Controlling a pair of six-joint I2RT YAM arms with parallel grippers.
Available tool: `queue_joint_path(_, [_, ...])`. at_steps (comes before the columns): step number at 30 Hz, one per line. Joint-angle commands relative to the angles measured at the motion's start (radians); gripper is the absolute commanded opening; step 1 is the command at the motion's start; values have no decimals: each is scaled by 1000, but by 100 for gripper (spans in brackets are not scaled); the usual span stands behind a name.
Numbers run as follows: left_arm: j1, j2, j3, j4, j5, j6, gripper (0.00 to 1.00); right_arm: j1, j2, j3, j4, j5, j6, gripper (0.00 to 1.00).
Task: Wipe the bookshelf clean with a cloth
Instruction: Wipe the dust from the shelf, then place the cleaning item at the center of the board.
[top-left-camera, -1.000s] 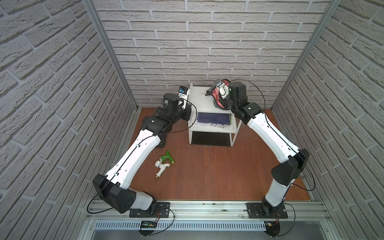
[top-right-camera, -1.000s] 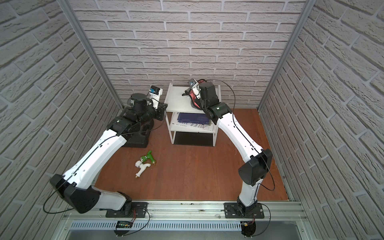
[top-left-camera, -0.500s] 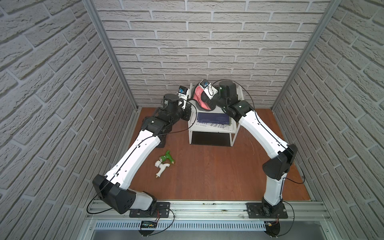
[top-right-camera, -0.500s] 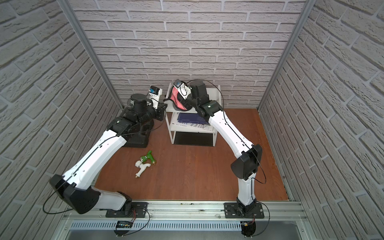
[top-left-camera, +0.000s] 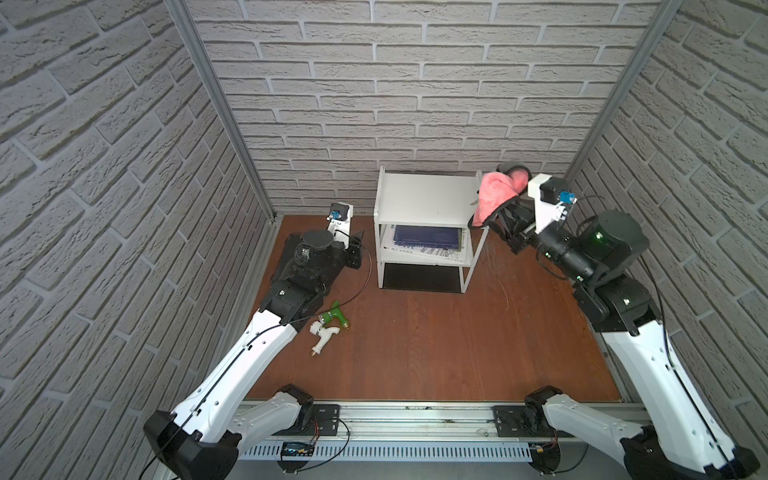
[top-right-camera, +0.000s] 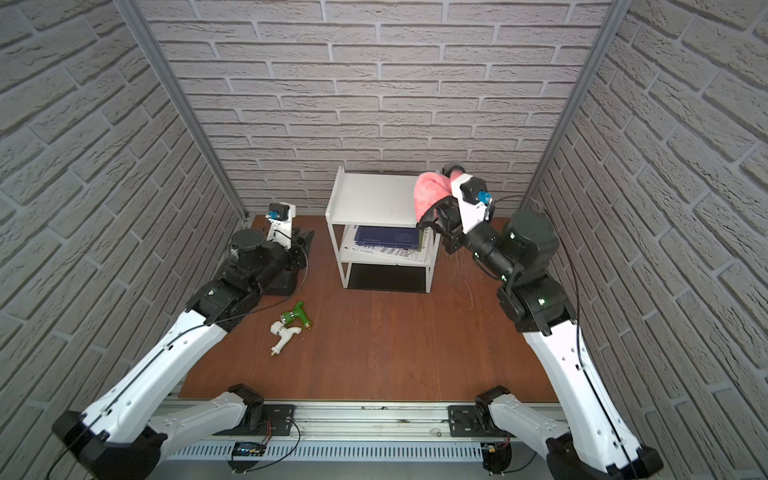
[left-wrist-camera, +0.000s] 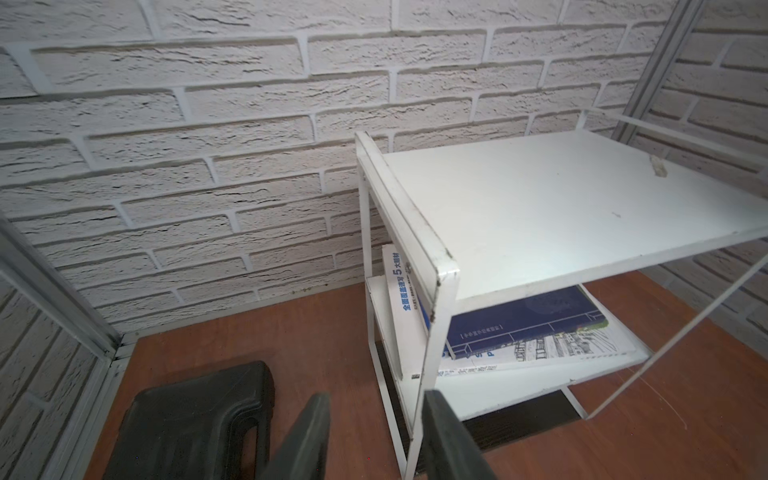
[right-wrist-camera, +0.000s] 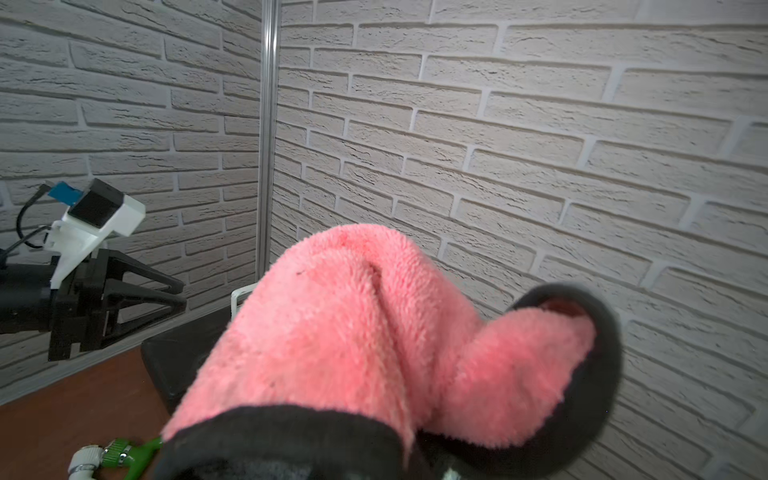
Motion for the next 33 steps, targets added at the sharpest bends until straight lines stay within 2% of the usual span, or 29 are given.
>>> queue_joint_path(1, [14,-79,-96,114,-131,-41,51,-7,-131,-160,69,232,124,3])
queue_joint_path(5, [35,-173,-204,117,-205,-81,59,-9,-343,-347,19,520,163,3])
queue_joint_path(9, [59,-224,-284,77,-269,-139,73,-11,-515,-543,39,826,191,3])
queue_joint_path(13, [74,-256,-342,51,-312,-193,88,-11,-567,-650,-43,968,296,3])
queue_joint_path(15, [82,-269,-365,36,-345,-223,97,-11,-548,-689,-87,990,351,3])
queue_joint_path(20, [116,-284,-410,17,-373,-260,98,-37,-405,-748,-48,1022,449,3])
queue_joint_path(22, [135,-285,-420,1,-376,-277,98,-66,-338,-763,-15,972,511,3])
queue_joint_path(26, [164,-296,-431,-46,-376,-296,98,-120,-158,-758,-15,743,639,13])
queue_joint_path(27, [168,-310,-437,-48,-377,-298,98,-128,-118,-756,-21,696,663,16])
queue_joint_path(28, [173,-330,-445,-49,-376,-303,98,-142,-82,-754,-25,652,675,27])
queue_joint_path(29, [178,-341,-455,-47,-375,-305,98,-155,-52,-754,-27,610,679,44])
queue_joint_path(31, [186,-361,-472,-39,-373,-307,98,-181,-14,-753,-41,546,685,96])
queue_joint_path(32, [192,-368,-477,-37,-373,-307,98,-194,-8,-756,-48,526,688,100])
queue_joint_path(33, [199,-372,-481,-39,-374,-304,98,-204,-11,-760,-61,514,697,99])
